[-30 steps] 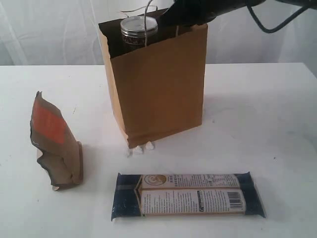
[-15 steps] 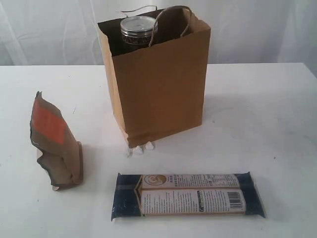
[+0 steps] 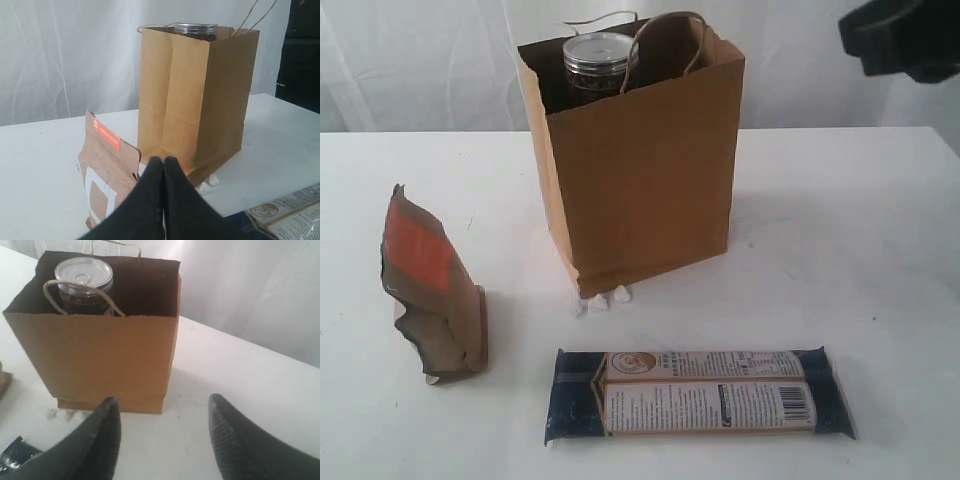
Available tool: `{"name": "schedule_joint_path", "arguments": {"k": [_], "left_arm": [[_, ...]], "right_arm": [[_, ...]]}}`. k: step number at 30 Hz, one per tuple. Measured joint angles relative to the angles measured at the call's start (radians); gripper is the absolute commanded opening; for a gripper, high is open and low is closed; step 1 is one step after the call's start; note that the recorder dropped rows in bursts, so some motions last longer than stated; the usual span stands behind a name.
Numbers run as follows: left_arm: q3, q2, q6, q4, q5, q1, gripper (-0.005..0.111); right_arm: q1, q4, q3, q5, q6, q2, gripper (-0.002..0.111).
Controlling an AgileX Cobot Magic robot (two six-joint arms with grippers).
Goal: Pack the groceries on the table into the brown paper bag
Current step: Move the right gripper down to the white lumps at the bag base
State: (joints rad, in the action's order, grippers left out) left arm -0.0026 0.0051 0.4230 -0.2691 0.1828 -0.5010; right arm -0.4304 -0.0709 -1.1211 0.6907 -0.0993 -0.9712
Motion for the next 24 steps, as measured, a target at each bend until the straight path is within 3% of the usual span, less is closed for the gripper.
{"name": "schedule_joint_path", "arguments": {"k": [6, 10, 18, 24], "left_arm": [[0.000, 0.000, 0.000, -0.020, 0.000, 0.000, 0.000], [0.000, 0.000, 0.000, -0.020, 0.000, 0.000, 0.000], [0.000, 0.000, 0.000, -0.020, 0.000, 0.000, 0.000], [0.000, 0.000, 0.000, -0.023, 0.000, 0.000, 0.000]], "right_arm": [[0.000, 0.071, 0.071, 0.156, -0.031, 0.132, 0.048], [0.000, 0.339, 0.133, 0.268, -0.214, 0.125, 0.048], [0.000, 0.518, 0.260, 0.101, -0.415, -0.087, 0.048], [0.000, 0.769, 0.268, -0.025, -0.709, -0.384, 0.049]]}}
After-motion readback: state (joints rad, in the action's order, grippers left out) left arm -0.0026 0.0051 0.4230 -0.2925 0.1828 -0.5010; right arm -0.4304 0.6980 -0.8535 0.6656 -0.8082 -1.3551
